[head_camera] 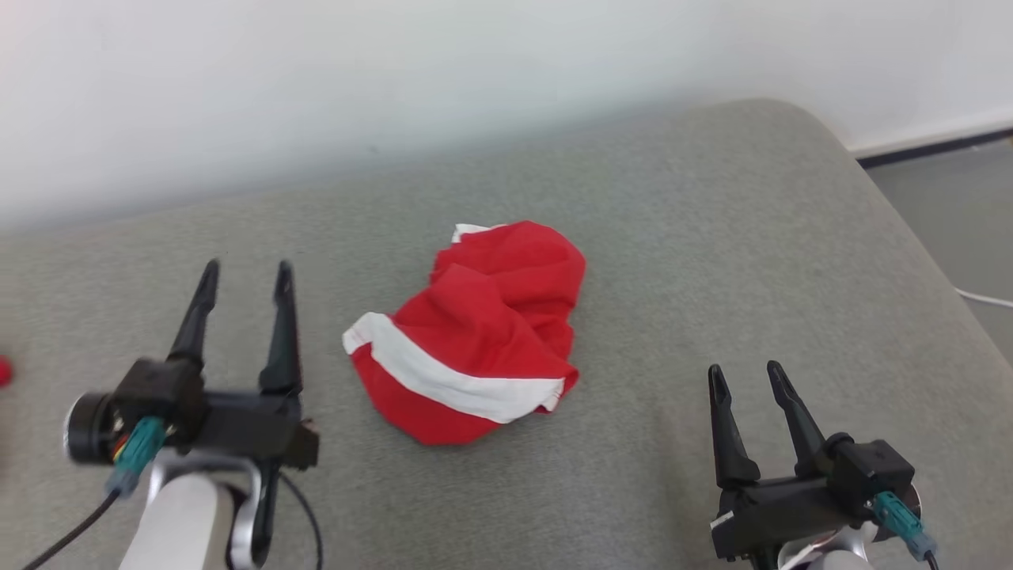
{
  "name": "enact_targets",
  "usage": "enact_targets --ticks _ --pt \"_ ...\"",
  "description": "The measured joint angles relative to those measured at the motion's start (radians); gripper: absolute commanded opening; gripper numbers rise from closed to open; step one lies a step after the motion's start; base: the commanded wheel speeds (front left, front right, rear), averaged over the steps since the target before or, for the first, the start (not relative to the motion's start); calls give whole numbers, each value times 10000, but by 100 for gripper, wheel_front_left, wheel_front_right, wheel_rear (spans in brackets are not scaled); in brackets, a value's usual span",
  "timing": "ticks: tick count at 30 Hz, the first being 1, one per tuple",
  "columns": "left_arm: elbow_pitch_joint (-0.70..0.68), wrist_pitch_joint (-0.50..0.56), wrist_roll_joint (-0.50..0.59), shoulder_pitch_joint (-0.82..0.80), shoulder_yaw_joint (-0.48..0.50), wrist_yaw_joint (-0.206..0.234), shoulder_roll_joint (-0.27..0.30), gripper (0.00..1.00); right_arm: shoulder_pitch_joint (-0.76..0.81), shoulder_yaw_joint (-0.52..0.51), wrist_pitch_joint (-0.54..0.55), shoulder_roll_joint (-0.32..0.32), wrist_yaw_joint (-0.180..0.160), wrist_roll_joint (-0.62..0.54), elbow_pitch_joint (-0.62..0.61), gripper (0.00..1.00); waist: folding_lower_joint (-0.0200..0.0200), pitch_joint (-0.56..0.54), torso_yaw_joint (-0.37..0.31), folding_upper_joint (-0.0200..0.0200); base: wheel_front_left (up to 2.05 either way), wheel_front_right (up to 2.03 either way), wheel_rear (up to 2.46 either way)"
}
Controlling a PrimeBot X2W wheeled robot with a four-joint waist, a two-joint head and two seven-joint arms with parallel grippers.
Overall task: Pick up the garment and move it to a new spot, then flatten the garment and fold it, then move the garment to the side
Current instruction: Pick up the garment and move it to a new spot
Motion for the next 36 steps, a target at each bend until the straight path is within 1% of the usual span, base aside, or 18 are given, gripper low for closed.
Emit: enact_targets --ticks 9,13,16,20,25,31,36 --pt "-972 -2 443 1916 709 196 439 100 315 -19 2 6 0 -123 90 100 -1 -499 869 0 0 0 0" --pt "-1503 -2 512 2698 1074 316 443 100 409 -75 2 2 0 -174 94 100 -1 -680 1212 0 0 0 0" --pt "-1845 -2 522 3265 1440 431 309 100 495 -90 2 2 0 -176 107 100 -1 -798 1437 1 0 0 0" --pt "-2123 -2 550 3742 1645 518 153 100 571 -109 2 2 0 -174 150 100 -1 -907 1622 0 0 0 0" --pt "-2171 -2 744 4351 1785 437 98 100 631 -115 2 4 0 -169 207 100 -1 -1046 1769 0 0 0 0" --pt "-1879 -2 947 4563 1615 182 81 100 685 -161 2 4 2 -171 332 100 0 -1076 1766 0 0 0 0" --pt "-1465 -2 1160 4565 1396 232 42 100 722 -128 2 2 0 -173 453 100 0 -1106 1750 0 0 0 0"
